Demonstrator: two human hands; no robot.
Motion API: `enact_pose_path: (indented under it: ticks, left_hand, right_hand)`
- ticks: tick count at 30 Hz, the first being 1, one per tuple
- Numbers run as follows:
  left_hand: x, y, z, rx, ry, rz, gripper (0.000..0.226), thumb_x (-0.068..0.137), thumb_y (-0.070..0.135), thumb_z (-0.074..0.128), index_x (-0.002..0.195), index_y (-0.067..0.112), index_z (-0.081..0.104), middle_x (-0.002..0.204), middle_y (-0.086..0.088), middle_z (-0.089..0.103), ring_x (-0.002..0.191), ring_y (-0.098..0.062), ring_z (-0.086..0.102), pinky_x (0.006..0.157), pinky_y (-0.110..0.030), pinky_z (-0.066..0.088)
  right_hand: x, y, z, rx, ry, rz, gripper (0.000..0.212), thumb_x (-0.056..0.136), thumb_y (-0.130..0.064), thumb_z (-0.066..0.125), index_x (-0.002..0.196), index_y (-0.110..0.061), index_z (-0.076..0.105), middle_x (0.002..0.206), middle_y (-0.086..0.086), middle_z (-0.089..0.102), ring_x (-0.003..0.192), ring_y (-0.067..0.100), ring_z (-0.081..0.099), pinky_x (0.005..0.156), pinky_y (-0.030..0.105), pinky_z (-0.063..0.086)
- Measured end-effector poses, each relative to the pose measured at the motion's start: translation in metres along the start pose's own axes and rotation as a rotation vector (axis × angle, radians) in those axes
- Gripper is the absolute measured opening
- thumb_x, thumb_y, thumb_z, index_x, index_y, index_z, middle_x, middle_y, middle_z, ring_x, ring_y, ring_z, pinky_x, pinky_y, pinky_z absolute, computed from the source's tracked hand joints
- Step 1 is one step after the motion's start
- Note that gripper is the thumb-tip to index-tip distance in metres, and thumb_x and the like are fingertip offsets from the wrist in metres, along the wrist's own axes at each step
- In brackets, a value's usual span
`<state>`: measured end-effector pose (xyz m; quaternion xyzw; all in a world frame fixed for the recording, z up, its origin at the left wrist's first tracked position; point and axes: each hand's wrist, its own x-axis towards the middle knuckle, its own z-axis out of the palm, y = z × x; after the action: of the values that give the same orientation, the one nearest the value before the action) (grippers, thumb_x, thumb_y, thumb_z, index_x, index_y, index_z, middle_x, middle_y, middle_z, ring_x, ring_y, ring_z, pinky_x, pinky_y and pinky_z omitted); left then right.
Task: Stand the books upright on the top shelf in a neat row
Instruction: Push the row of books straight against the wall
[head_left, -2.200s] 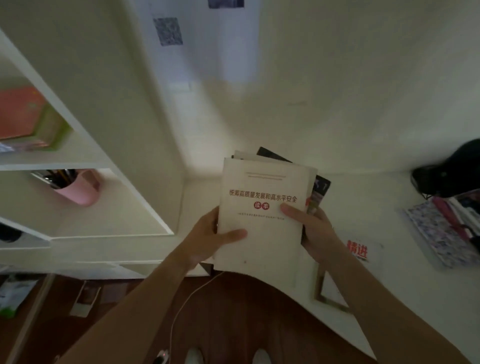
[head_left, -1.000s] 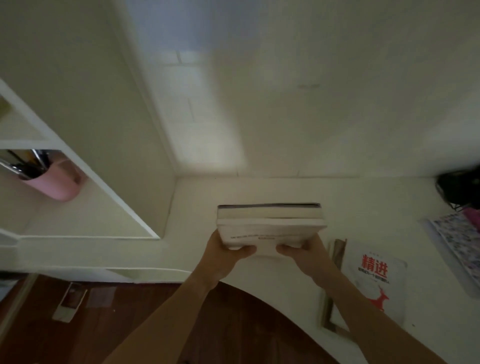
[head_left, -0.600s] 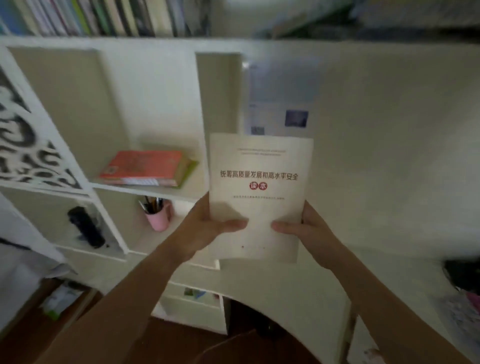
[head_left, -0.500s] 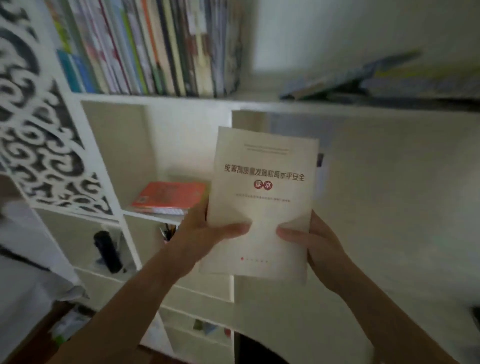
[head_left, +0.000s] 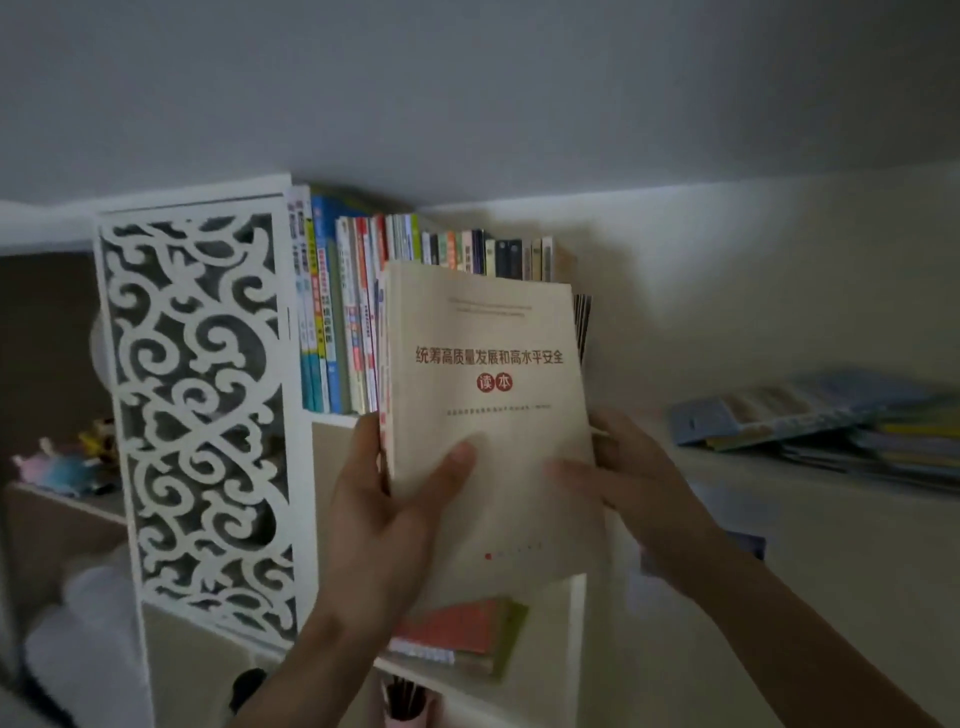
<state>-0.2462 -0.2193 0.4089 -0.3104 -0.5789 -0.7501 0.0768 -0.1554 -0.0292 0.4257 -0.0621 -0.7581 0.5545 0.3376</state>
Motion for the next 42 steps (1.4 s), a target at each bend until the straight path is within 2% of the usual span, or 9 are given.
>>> enact_pose_path:
  ticks: [4, 10, 17, 21, 26, 31, 35, 39, 42]
  left_hand:
    - [0.042, 0.0, 0.001, 0.136, 0.14, 0.233, 0.044, 0.09, 0.031, 0.078, 0.128, 0.029, 0.056, 0.11, 0.033, 0.069, 0.095, 0.012, 0.068, 0.068, -0.008, 0.055]
    - [0.08, -0.013, 0.018, 0.313, 0.232, 0.347, 0.044, 0.092, 0.038, 0.071, 0.128, 0.023, 0.051, 0.098, 0.025, 0.065, 0.091, 0.011, 0.063, 0.059, -0.004, 0.048]
    - [0.106, -0.02, 0.01, 0.407, 0.266, 0.352, 0.042, 0.092, 0.046, 0.069, 0.123, 0.031, 0.047, 0.094, 0.025, 0.061, 0.08, 0.004, 0.065, 0.055, -0.011, 0.048]
    - [0.11, -0.024, 0.009, 0.468, 0.261, 0.388, 0.045, 0.092, 0.05, 0.066, 0.127, 0.031, 0.044, 0.101, 0.012, 0.066, 0.077, -0.01, 0.067, 0.054, -0.008, 0.047]
    - [0.106, -0.02, 0.009, 0.485, 0.279, 0.387, 0.049, 0.09, 0.055, 0.063, 0.128, 0.031, 0.043, 0.096, 0.018, 0.064, 0.069, -0.008, 0.067, 0.055, -0.034, 0.061]
    - [0.104, -0.018, -0.017, 0.432, 0.387, 0.361, 0.044, 0.086, 0.039, 0.076, 0.121, 0.025, 0.052, 0.086, 0.012, 0.068, 0.068, -0.01, 0.065, 0.06, -0.03, 0.05]
    - [0.112, -0.018, -0.041, 0.451, 0.417, 0.322, 0.039, 0.087, 0.034, 0.077, 0.116, 0.026, 0.052, 0.094, 0.011, 0.068, 0.072, -0.015, 0.064, 0.069, -0.03, 0.048]
    - [0.115, -0.019, -0.054, 0.432, 0.406, 0.284, 0.038, 0.087, 0.029, 0.078, 0.114, 0.028, 0.052, 0.094, 0.033, 0.057, 0.076, 0.007, 0.056, 0.068, -0.025, 0.044]
    - [0.112, -0.027, -0.061, 0.405, 0.397, 0.253, 0.041, 0.086, 0.029, 0.08, 0.118, 0.027, 0.055, 0.095, 0.027, 0.062, 0.079, 0.008, 0.057, 0.067, -0.021, 0.044]
  right_hand:
    - [0.071, -0.03, -0.016, -0.414, 0.418, -0.188, 0.062, 0.087, -0.04, 0.077, 0.141, -0.031, 0.046, 0.127, -0.007, 0.059, 0.114, 0.017, 0.06, 0.095, 0.04, 0.052]
    - [0.125, -0.04, -0.007, -0.535, 0.258, -0.21, 0.077, 0.091, -0.026, 0.074, 0.154, -0.024, 0.028, 0.114, -0.01, 0.051, 0.099, 0.01, 0.058, 0.082, 0.024, 0.042]
    - [0.143, -0.029, -0.002, -0.609, 0.185, -0.245, 0.09, 0.083, -0.024, 0.082, 0.155, -0.029, 0.028, 0.139, -0.003, 0.06, 0.117, 0.015, 0.056, 0.105, 0.043, 0.048]
    - [0.148, -0.025, -0.001, -0.65, 0.218, -0.243, 0.095, 0.071, -0.048, 0.079, 0.15, -0.039, 0.027, 0.136, -0.004, 0.06, 0.119, 0.02, 0.058, 0.1, 0.05, 0.052]
    - [0.155, -0.017, 0.0, -0.641, 0.232, -0.251, 0.104, 0.068, -0.053, 0.083, 0.151, -0.038, 0.023, 0.135, -0.004, 0.059, 0.12, 0.02, 0.059, 0.099, 0.045, 0.052]
    - [0.16, -0.015, 0.009, -0.664, 0.345, -0.305, 0.124, 0.06, -0.07, 0.082, 0.156, -0.035, 0.012, 0.148, 0.005, 0.04, 0.13, 0.028, 0.049, 0.102, 0.054, 0.05]
    - [0.175, -0.023, 0.021, -0.744, 0.447, -0.385, 0.127, 0.065, -0.067, 0.083, 0.157, -0.034, 0.003, 0.153, 0.01, 0.023, 0.132, 0.033, 0.045, 0.094, 0.043, 0.049]
    - [0.192, -0.034, 0.034, -0.861, 0.474, -0.36, 0.134, 0.06, -0.076, 0.08, 0.156, -0.034, -0.003, 0.156, 0.011, 0.013, 0.135, 0.039, 0.04, 0.092, 0.05, 0.052]
    - [0.201, -0.043, 0.035, -0.926, 0.507, -0.355, 0.137, 0.056, -0.079, 0.079, 0.157, -0.034, -0.003, 0.158, 0.014, 0.011, 0.136, 0.042, 0.038, 0.09, 0.052, 0.053]
